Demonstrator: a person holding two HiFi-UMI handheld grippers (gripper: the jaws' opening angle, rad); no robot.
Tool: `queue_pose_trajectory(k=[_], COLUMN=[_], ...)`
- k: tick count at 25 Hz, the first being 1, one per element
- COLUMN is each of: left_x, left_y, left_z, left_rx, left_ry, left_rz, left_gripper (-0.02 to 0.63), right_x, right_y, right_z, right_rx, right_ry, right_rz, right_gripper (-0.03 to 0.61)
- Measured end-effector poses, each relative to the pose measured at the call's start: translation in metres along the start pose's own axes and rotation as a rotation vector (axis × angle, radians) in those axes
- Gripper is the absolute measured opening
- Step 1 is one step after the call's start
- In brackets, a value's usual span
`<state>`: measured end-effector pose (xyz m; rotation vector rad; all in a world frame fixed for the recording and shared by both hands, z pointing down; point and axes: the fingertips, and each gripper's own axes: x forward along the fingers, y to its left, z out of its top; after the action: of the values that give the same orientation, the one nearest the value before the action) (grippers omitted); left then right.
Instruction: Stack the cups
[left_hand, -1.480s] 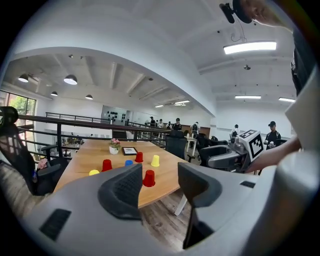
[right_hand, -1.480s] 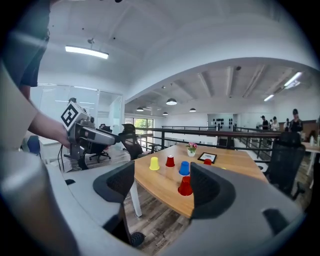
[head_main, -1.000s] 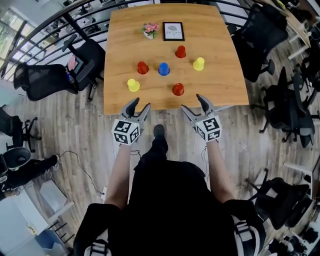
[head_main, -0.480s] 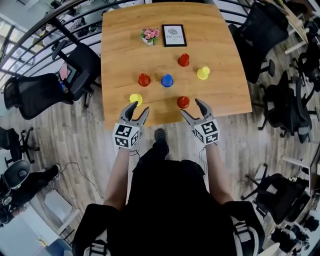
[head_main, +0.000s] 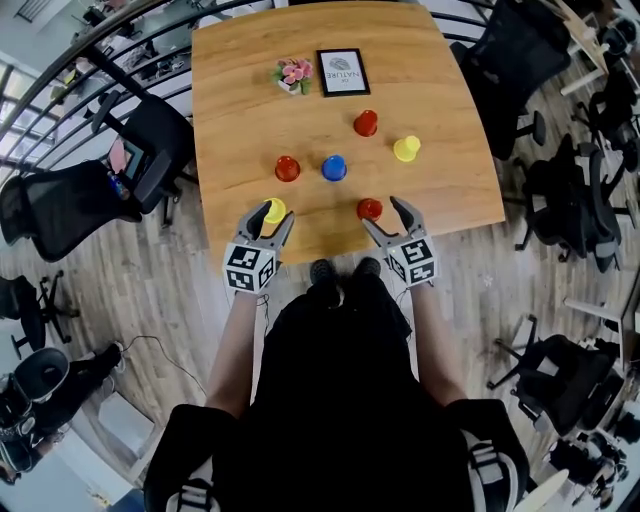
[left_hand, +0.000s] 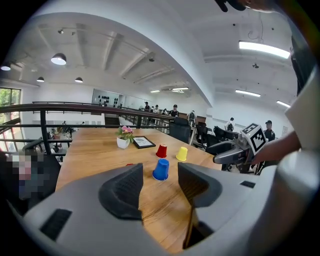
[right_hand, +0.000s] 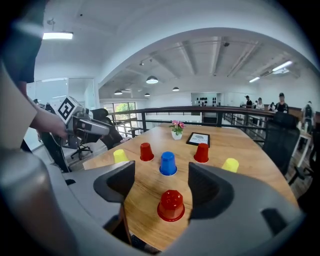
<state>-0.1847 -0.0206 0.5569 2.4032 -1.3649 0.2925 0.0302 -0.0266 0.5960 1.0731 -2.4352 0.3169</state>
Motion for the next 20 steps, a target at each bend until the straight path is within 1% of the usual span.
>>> queue_pose_trajectory(k=[5,10,13,17,20], left_x=[0.007,0.017,0.026,0.037,0.045], left_y=[0.004,0.012,0.016,0.021,0.024], left_z=[0.001,0.003,0.0,-0.002,0.0], left_rx=[0.003,-0.005,-0.011,0.005,0.014], left_ry=[0.008,0.013,0.032,0.061,0.067], left_rz=[-0.003,0.009,-0.001,0.004,0.016], left_gripper=[0.221,0.221,0.221,0.221,0.221], right_x=[0.004,0.015,0.024,0.037,0.041], right_y=[-0.004,-0.008,-0.011,-0.012,-0.016], right_z=[-0.022,-0.046,-0.055,-0.071,-0.078], right_rx=[0.017,0.004,-0.002,0.019,0.016], right_ry=[0.046,0.101,0.127,0.161,0.188], right_rz=[-0.003,0.004,0.005,0.027,0.019], right_gripper=[0.344,0.333,0.327,0.327,0.314])
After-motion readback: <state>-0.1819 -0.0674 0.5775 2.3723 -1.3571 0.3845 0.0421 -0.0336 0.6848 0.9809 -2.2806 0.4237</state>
